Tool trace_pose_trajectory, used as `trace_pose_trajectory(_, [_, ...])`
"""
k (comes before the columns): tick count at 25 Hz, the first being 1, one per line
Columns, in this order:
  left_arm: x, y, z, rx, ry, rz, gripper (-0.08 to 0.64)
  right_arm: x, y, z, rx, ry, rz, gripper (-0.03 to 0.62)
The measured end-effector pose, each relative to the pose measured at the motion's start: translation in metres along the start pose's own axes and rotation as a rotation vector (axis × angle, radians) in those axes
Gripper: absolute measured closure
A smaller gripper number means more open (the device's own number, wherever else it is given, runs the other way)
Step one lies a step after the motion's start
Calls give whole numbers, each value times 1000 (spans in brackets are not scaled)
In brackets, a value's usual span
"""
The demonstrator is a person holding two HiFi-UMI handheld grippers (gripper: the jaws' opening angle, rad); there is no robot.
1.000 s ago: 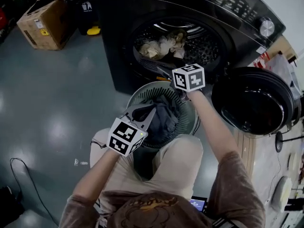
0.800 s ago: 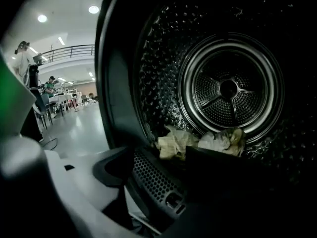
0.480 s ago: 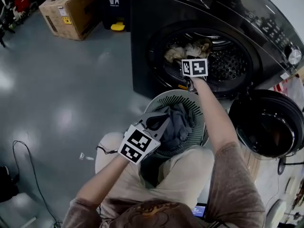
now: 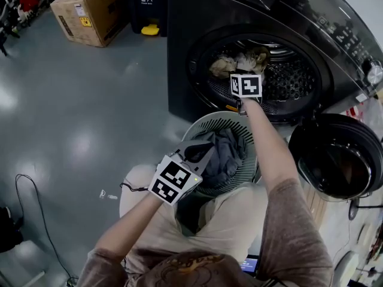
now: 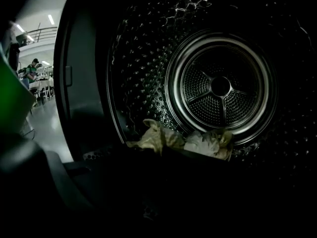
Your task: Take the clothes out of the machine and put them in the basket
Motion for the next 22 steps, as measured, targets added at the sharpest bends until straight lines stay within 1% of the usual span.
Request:
trace_pose_trajectory(4, [2, -5, -4, 12, 15, -18, 554, 0, 0, -18, 26, 31, 32, 552])
trace_pose_trajectory(8, [4, -7, -5, 9, 20, -7, 554, -7, 4, -49, 51, 71, 71, 554])
trace_pose_trajectory(16, [10, 0, -3, -27, 34, 13, 554, -28, 4, -139, 108, 129, 118, 555])
trace_pose_trajectory(22, [10, 6, 1, -61, 33, 38, 554, -48, -1, -213, 123, 158, 146, 555])
Point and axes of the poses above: the fingertips, and each gripper's own axes: z forward along the fingers, y to its right, x out of its top, the point moved 3 cm from there along -z, backward along the fingers, and after that the axes turned 4 degrees about -x, right-handed, at the moved point
